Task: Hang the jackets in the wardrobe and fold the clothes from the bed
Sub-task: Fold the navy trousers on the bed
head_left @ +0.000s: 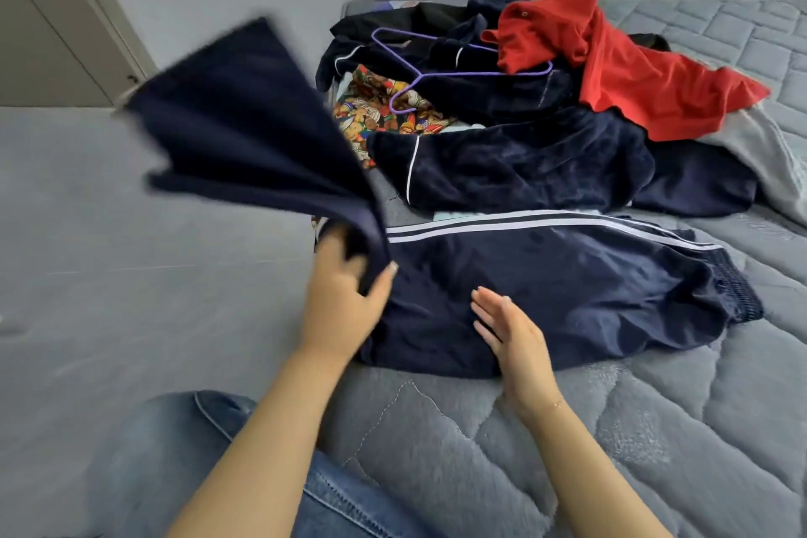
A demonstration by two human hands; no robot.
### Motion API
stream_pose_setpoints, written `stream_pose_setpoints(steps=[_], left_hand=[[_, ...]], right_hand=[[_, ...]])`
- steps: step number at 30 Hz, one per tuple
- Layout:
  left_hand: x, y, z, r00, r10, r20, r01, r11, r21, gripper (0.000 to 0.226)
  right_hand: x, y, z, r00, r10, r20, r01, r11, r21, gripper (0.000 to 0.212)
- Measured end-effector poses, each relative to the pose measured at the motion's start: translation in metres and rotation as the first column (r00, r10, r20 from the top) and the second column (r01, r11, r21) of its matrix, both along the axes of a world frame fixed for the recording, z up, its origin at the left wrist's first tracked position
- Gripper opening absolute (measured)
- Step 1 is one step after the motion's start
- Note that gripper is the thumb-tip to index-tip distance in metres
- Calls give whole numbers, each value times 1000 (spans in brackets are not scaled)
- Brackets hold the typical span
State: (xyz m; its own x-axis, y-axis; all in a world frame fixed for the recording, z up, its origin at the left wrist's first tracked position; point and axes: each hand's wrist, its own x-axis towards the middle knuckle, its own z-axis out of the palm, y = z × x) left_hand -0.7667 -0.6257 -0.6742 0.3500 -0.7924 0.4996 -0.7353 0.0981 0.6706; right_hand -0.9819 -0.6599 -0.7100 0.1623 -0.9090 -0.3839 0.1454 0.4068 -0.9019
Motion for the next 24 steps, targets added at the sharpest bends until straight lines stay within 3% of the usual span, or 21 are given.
stream_pose_setpoints(steps=[1,3,6,11,14,18,20,21,22,24], left_hand=[[-11,2,-10,991,-132,36,127,985,121,19],[-25,11,-35,927,-374,34,338,868,363,14],[-27,20,-63,876,-457,157,297,766,570,13],[-25,22,-65,843,-485,232,259,744,616,51],[-31,24,-60,777,-569,270,308,717,625,68],[-53,23,-53,703,-658,271,416,689,593,80],[-60,23,-53,699,-662,271,416,685,598,72],[-60,22,-53,708,-656,261,410,683,605,65],[-60,21,-53,719,-651,244,406,678,613,58],[-57,19,-54,737,-640,220,401,675,619,50]], right_hand=[[-7,-3,1,994,-81,72,77,996,50,35],[-21,-7,3,964,-201,173,185,977,101,42],[-38,-15,5,912,-331,240,296,940,170,52],[-44,-31,15,925,-300,235,259,947,189,42],[-32,-43,27,928,-326,179,285,933,221,55],[-31,-60,37,873,-428,233,374,895,242,50],[-44,-59,39,827,-560,58,547,824,150,54],[-53,-56,40,798,-597,-87,599,800,5,53],[-62,-54,42,764,-605,-223,575,796,-190,48],[-74,-53,45,653,-560,-510,288,806,-517,30]])
